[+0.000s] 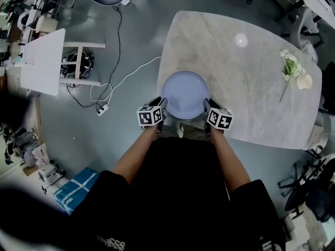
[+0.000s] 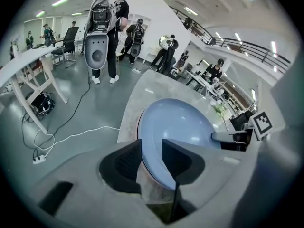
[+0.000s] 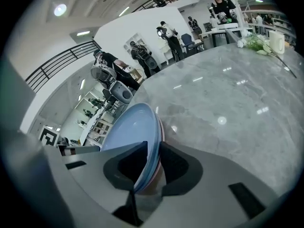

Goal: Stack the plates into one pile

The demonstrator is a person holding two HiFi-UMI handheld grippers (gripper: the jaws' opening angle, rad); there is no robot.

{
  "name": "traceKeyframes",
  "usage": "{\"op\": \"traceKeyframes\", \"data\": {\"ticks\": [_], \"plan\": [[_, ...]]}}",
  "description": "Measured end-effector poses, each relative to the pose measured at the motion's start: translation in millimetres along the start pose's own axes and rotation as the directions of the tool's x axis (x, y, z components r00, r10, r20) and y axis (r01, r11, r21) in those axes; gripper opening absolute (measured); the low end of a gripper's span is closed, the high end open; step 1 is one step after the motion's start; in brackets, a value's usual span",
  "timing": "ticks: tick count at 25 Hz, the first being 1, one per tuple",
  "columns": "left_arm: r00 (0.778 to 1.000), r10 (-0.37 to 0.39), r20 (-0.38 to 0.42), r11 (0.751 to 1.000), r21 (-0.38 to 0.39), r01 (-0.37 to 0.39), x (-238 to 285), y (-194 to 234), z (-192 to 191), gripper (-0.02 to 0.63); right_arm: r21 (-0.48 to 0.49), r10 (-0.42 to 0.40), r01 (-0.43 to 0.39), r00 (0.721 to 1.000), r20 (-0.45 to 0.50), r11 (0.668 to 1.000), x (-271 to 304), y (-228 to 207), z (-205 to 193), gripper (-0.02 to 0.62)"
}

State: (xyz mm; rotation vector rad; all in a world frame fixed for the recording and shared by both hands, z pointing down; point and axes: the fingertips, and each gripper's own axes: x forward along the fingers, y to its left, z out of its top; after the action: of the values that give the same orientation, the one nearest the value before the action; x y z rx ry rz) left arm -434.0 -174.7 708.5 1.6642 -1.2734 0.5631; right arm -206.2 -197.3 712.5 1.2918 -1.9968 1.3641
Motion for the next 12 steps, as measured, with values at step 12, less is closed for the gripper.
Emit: {"op": "traceKeyframes", "data": {"ticks": [12], "plan": [[1.000, -0.006, -0.007, 1.000, -0.022, 0.006, -9, 9, -6, 0.143, -0.108, -0.055, 0.054, 0.998, -0.014, 0.993, 6, 2, 7, 0.074]]}}
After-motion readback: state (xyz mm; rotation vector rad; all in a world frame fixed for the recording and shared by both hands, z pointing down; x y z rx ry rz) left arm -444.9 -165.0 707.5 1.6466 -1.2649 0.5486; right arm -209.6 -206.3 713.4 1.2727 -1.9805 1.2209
